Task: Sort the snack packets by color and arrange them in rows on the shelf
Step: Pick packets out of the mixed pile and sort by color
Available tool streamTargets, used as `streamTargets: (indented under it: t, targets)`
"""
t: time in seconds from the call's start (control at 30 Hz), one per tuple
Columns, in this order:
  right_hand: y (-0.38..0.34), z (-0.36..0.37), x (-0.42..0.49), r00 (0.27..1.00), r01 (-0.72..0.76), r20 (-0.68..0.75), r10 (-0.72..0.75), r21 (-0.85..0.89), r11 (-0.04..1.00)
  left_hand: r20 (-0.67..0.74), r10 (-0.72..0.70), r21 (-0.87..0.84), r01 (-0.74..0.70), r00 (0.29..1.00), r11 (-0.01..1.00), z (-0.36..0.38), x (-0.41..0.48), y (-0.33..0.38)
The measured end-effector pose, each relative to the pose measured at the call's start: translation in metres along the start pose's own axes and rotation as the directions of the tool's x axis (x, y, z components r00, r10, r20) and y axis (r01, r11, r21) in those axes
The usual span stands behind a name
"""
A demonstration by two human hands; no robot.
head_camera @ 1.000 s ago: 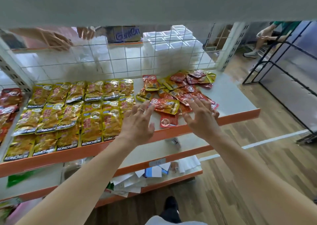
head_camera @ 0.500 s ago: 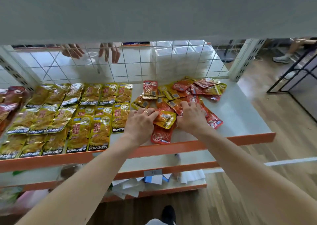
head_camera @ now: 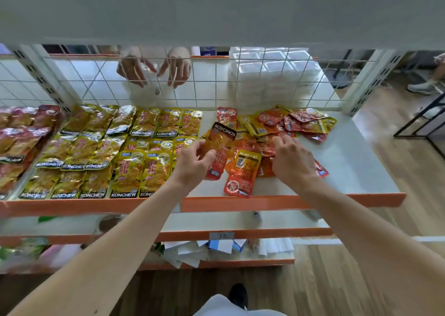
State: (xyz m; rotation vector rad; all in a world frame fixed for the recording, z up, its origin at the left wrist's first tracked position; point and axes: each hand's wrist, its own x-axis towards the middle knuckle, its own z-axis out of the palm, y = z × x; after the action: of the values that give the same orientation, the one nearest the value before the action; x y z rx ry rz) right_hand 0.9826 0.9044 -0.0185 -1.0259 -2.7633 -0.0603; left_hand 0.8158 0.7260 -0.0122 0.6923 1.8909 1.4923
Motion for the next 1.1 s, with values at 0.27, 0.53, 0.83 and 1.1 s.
streamTargets:
  t: [0.27, 0.53, 0.83, 1.1]
  targets:
    - [-0.053, -0.028, -0.015, 0.972, -0.236, 0.199, 0.126, 0.814, 0.531, 0.001, -0.148, -0.208, 0.145, 0.989, 0.967, -0.044, -0.021, -0.005]
    - [-0.12, -0.025, -0.025, 0.889, -0.457, 0.457, 0.02, 0.889, 0.007, -0.143, -0.039, -0.129, 0.02, 0.989, 0.991, -0.105, -0.047, -0.015]
    - [-0.176, -0.036, -0.03, 0.886, -0.454, 0.457, -0.078, 0.889, 0.06, -0.264, -0.119, -0.366, 0.015, 0.957, 0.93, -0.166, -0.066, -0.024]
    - [-0.217, -0.04, -0.026, 0.869, -0.494, 0.493, -0.039, 0.87, -0.003, -0.272, -0.253, -0.535, 0.072, 0.928, 0.842, -0.215, -0.072, -0.033]
